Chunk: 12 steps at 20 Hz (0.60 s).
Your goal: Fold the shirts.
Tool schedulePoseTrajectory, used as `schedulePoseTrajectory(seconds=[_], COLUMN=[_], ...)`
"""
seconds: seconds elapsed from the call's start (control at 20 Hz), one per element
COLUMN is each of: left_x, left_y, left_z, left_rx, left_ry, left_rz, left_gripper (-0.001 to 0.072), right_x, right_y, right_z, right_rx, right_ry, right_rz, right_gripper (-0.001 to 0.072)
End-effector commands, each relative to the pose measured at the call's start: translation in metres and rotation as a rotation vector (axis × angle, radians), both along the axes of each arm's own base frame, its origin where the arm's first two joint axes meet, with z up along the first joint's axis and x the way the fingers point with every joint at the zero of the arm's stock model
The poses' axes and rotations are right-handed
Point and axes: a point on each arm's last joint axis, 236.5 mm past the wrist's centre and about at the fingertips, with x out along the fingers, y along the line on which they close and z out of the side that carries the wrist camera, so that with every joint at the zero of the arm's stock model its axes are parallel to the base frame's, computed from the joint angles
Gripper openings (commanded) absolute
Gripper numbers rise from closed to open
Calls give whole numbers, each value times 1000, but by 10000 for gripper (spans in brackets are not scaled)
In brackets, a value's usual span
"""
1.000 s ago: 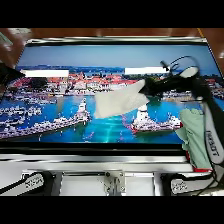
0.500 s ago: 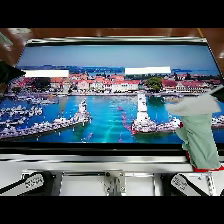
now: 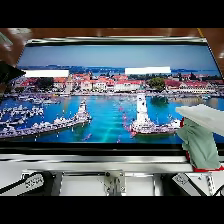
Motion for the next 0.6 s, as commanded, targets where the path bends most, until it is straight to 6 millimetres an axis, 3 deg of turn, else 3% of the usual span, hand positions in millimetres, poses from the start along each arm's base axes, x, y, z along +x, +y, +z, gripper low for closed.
schedulePoseTrajectory(seconds=[0.0,0.2,0.4,0.55], left_x=[-2,-2,-2,-2], left_y=[-1,-1,-1,-1], left_z=[-1,-1,-1,-1], left_rx=[-1,-1,-1,-1], left_ry=[6,6,6,6], left_rz=[-7,-7,-7,-7], left_gripper=[42,42,42,42], right_x=[-48,-91,-126,-139], right_y=[-17,-11,14,17], right_z=[-10,-34,-82,-112], right_rx=[-13,-12,33,15], right_ry=[138,312,436,472], right_rz=[-90,-111,-122,-157], right_gripper=[71,71,71,72])
